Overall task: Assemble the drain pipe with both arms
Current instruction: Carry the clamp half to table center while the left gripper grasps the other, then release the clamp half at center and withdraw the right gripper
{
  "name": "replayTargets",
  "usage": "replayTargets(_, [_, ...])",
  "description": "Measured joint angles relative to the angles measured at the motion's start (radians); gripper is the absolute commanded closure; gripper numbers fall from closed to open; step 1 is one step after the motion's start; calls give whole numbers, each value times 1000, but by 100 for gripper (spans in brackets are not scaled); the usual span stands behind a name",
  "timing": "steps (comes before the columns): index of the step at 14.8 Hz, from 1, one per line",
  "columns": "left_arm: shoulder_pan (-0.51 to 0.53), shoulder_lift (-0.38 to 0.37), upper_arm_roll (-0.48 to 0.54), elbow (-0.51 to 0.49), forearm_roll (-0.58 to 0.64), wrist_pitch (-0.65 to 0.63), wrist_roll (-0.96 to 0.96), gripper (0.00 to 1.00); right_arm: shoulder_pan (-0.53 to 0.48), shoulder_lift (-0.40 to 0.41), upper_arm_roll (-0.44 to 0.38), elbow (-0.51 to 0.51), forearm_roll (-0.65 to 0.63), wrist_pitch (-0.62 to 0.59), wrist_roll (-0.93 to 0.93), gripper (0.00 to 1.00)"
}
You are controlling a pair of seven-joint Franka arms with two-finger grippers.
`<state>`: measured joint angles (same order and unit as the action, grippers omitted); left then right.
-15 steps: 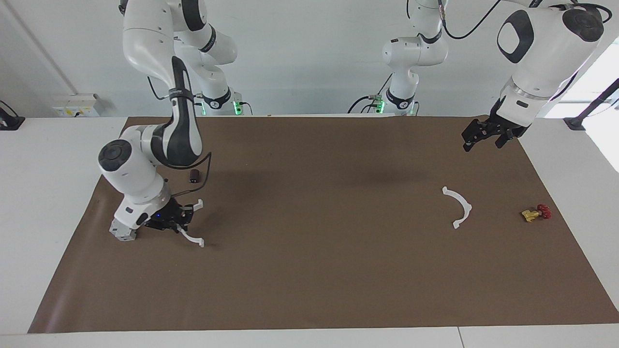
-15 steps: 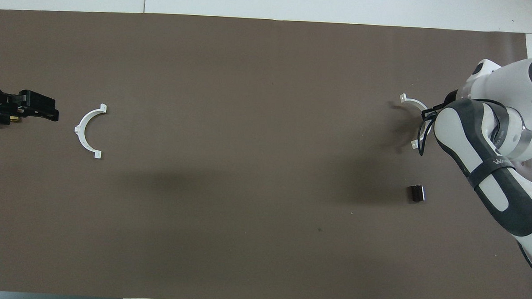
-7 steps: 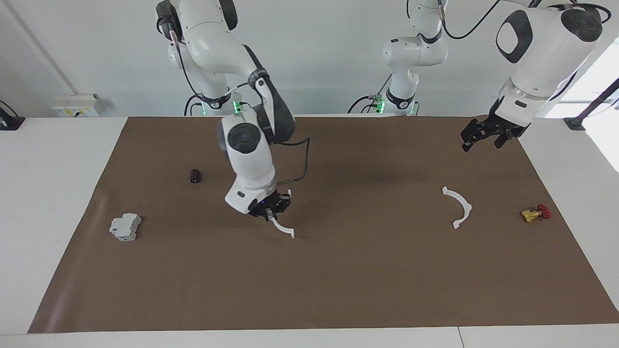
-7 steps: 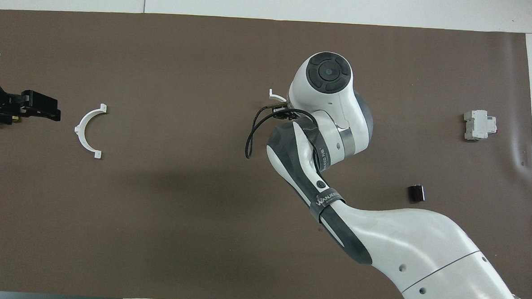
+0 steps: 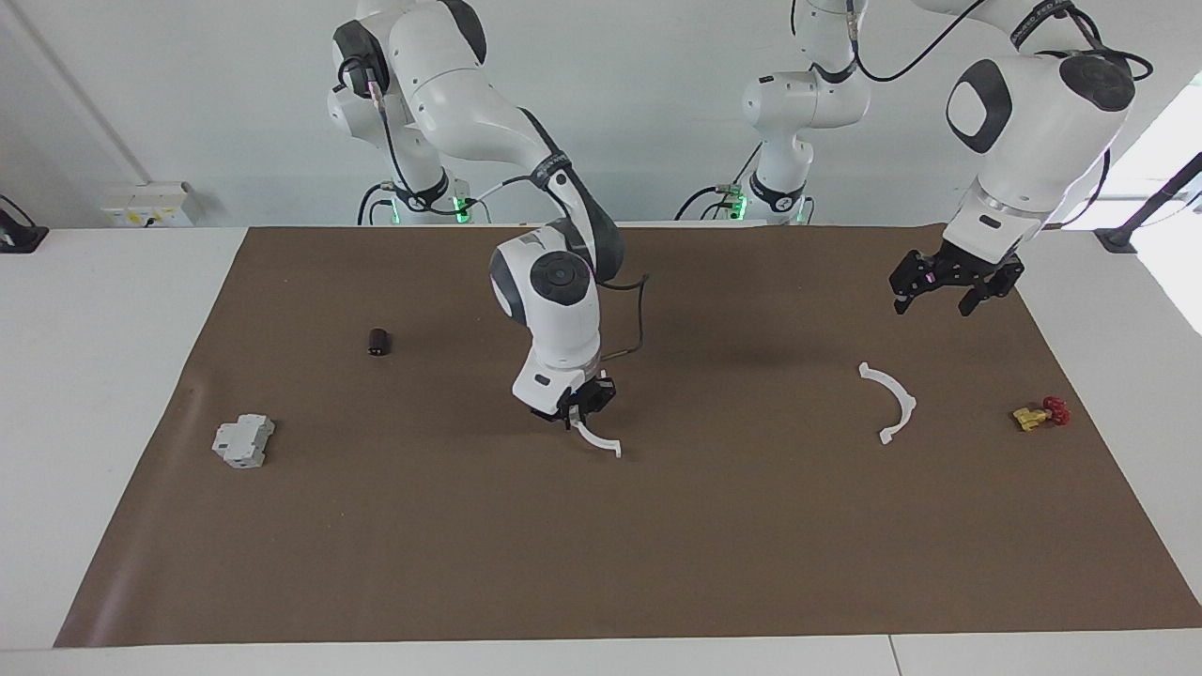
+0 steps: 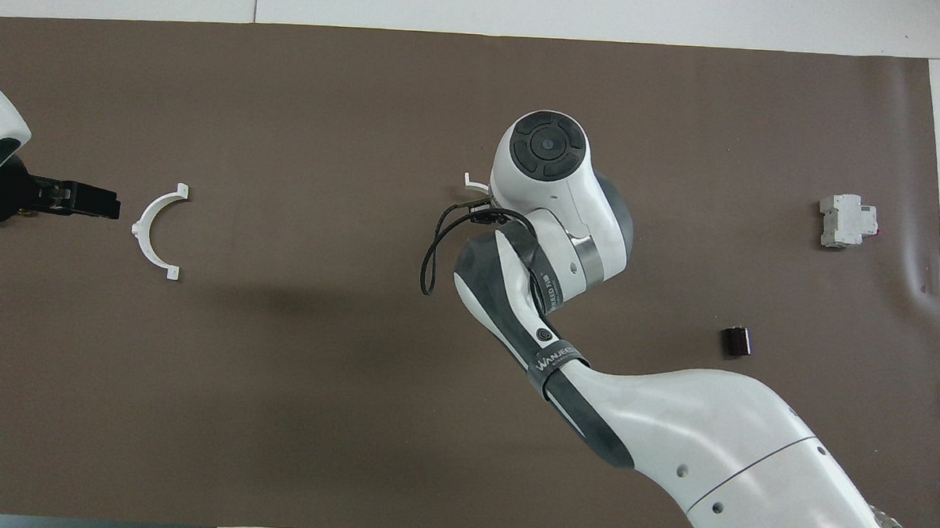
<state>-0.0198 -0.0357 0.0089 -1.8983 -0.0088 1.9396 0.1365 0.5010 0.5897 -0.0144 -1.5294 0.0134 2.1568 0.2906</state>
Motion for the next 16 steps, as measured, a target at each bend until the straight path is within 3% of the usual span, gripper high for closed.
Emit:
replayTargets(2, [5,26,1,-47,0,91,16,0,1,5,0,-30,0,39,0,83])
replayTargets(4, [5,69,0,-81,0,177,34,0,6,10,0,-50,1,64,0,74])
replayTargets(5, [6,94,0,-92,0,214,44,0,9,11,0,-54,1,68,0,49])
replayTargets(6, [12,120,1,-99,0,249,55,0,12,11,0,-56,1,72,0,0])
replayTargets(11, [76,230,3,-105,0,378,166,0,17,6,-3,-45,1,76,4,0])
replayTargets(14, [92,261,3,-109,0,399,177,0,-27,-46,-27,54,0,-86,12,0])
replayTargets(16, [92,274,2,-113,0,400,178,0,-110,-129,-31,102,-2,-217,12,0])
